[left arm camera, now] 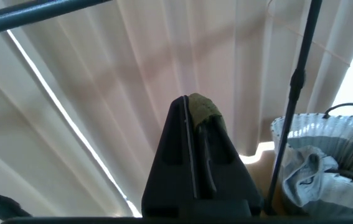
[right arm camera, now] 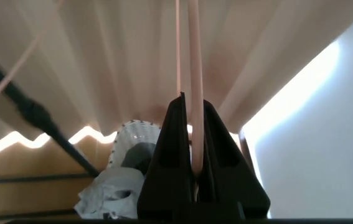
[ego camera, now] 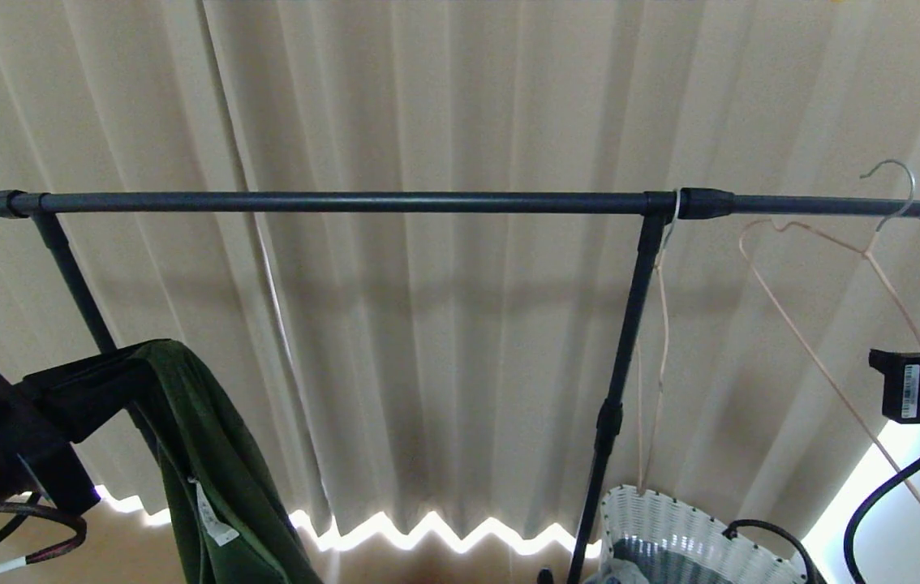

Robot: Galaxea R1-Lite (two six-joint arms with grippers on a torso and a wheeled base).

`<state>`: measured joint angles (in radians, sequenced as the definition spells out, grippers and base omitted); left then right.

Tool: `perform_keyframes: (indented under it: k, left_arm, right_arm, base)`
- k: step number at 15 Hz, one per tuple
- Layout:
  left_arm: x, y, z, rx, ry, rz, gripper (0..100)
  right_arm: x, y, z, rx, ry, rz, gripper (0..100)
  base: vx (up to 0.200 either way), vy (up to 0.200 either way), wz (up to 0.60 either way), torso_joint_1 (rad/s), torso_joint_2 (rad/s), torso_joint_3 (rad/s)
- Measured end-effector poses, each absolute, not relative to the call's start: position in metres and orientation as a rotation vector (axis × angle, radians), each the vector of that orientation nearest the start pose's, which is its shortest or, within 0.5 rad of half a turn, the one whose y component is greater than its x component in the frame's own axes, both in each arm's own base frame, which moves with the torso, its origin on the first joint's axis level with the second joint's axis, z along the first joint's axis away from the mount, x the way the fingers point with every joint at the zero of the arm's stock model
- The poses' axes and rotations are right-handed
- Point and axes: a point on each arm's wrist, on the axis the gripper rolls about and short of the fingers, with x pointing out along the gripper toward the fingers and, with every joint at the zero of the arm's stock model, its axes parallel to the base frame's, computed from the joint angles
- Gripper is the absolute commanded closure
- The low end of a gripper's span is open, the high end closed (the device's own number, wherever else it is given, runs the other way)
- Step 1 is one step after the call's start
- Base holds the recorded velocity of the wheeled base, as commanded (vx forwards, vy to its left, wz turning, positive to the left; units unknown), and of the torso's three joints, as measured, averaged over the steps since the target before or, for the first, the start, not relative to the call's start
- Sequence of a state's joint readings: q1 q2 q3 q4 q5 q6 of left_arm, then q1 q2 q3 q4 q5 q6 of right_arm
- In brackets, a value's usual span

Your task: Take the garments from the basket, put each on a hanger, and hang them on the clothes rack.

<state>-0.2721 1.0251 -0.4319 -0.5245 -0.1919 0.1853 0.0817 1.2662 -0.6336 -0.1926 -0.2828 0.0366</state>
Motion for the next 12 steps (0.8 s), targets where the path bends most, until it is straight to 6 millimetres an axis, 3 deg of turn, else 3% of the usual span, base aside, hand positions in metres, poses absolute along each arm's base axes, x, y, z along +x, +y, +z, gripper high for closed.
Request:
perform_keyframes:
  k: [9,12]
  left_arm:
    - [0.1271,-0.0399,0.2131,0.185,0.03,-0.469,100]
    - [0.127,-0.0398,0.2133,0.186,0.029,-0.468,100]
  right_arm:
    - [0.1755,0.011,0.1975,-0.043,0.424,-0.184,100]
    - [0.1744,0.0116,0.1983,-0.036,0.421,-0.152,100]
  base:
    - [-0.2,0.0,0.0,0.001,0.01,0.004]
    - [0.0,0.0,0.0,0.0,0.0,0.0]
